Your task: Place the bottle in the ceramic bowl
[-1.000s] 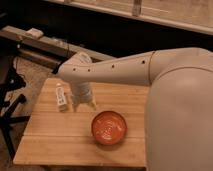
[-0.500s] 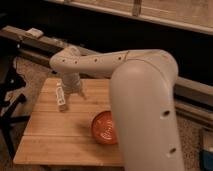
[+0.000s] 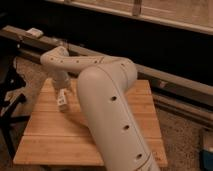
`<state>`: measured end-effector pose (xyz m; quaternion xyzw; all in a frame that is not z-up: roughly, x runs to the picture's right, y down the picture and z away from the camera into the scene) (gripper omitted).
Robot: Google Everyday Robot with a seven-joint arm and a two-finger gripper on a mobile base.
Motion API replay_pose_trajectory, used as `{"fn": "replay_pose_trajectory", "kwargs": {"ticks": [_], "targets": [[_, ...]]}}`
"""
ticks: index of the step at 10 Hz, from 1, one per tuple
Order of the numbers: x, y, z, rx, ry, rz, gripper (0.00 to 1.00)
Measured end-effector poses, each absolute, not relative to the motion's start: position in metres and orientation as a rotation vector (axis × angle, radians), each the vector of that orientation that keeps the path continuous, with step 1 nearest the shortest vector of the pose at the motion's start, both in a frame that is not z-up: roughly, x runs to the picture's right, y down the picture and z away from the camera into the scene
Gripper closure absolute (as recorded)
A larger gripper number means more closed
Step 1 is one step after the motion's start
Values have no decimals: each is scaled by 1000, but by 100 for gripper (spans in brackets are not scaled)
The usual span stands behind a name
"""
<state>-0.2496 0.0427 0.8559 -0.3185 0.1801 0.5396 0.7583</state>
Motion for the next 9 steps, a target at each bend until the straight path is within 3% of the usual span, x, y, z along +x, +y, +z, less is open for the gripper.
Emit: {"fn": "replay_pose_trajectory", "kwargs": {"ticks": [9], "targets": [[-285, 49, 914, -661, 371, 1098, 35]]}}
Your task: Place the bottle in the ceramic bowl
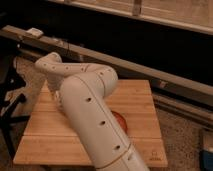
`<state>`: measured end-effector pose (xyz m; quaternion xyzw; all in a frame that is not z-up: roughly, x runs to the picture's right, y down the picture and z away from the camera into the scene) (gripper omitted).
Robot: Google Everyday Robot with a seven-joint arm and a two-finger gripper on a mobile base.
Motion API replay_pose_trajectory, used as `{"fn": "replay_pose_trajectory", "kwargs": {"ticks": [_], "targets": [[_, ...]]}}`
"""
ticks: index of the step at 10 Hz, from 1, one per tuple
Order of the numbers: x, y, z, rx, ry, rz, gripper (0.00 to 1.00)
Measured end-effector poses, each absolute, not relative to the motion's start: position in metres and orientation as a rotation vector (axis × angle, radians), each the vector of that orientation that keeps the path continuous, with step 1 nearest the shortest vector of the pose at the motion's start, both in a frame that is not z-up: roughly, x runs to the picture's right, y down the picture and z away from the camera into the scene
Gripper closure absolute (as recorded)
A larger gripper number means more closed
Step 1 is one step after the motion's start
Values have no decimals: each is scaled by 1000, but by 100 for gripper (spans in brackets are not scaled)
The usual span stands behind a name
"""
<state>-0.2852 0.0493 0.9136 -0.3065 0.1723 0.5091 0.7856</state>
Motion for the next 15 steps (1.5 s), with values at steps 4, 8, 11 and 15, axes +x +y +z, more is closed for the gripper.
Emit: {"fn": "replay_pose_trajectory", "kwargs": {"ticks": [4, 8, 11, 15], "targets": [[-278, 55, 939, -639, 408, 1105, 35], [-276, 70, 947, -696, 454, 1061, 63], [-269, 59, 923, -701, 427, 1073, 93], [-240, 33, 843, -681, 379, 1105, 100]]}}
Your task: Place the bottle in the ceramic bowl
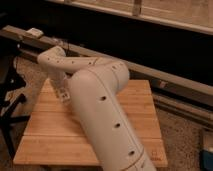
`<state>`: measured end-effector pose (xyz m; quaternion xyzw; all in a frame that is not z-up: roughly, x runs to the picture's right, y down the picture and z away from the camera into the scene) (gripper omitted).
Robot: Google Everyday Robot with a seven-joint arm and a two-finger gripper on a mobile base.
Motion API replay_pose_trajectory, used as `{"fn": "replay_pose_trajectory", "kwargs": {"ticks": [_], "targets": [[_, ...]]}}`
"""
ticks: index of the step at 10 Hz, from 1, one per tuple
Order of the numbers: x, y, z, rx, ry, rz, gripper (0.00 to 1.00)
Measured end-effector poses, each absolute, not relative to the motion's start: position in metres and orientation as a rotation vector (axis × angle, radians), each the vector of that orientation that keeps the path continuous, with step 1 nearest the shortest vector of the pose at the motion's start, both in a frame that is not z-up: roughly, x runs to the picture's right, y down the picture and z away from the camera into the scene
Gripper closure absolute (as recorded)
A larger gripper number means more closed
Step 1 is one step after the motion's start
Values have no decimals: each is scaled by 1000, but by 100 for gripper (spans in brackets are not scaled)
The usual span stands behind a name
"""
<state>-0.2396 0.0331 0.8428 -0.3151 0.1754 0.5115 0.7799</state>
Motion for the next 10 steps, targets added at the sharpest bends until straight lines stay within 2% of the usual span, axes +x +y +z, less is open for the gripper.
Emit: {"fn": "replay_pose_trajectory", "kwargs": {"ticks": [1, 5, 10], "targets": [[-217, 37, 821, -675, 376, 1123, 100], [-134, 65, 772, -682, 415, 1215, 100], [-50, 101, 743, -685, 512, 1279, 100]]}}
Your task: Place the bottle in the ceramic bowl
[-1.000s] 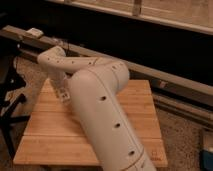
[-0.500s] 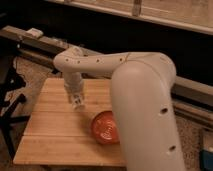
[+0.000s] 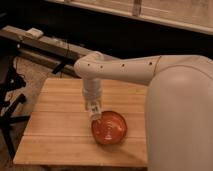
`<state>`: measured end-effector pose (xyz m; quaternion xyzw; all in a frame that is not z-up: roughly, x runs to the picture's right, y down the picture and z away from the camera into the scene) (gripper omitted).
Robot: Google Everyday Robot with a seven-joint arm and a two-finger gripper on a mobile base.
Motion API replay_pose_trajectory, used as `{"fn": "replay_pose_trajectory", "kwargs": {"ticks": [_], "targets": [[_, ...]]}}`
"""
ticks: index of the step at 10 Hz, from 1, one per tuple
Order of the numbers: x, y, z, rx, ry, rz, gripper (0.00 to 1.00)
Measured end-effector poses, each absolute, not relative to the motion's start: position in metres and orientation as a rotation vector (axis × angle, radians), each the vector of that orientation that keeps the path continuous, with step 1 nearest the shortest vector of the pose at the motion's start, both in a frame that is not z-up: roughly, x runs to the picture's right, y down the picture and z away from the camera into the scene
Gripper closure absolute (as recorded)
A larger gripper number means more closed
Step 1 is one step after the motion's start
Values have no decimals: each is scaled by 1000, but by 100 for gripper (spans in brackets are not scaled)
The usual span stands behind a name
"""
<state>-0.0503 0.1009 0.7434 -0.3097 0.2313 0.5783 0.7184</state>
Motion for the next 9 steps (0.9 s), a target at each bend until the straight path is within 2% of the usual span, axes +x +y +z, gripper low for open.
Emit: {"fn": "replay_pose_trajectory", "kwargs": {"ticks": [2, 6, 9], "targets": [[-20, 119, 739, -706, 552, 1270, 91], [26, 155, 735, -748, 596, 1270, 51], [21, 159, 733, -757, 570, 1262, 23]]}}
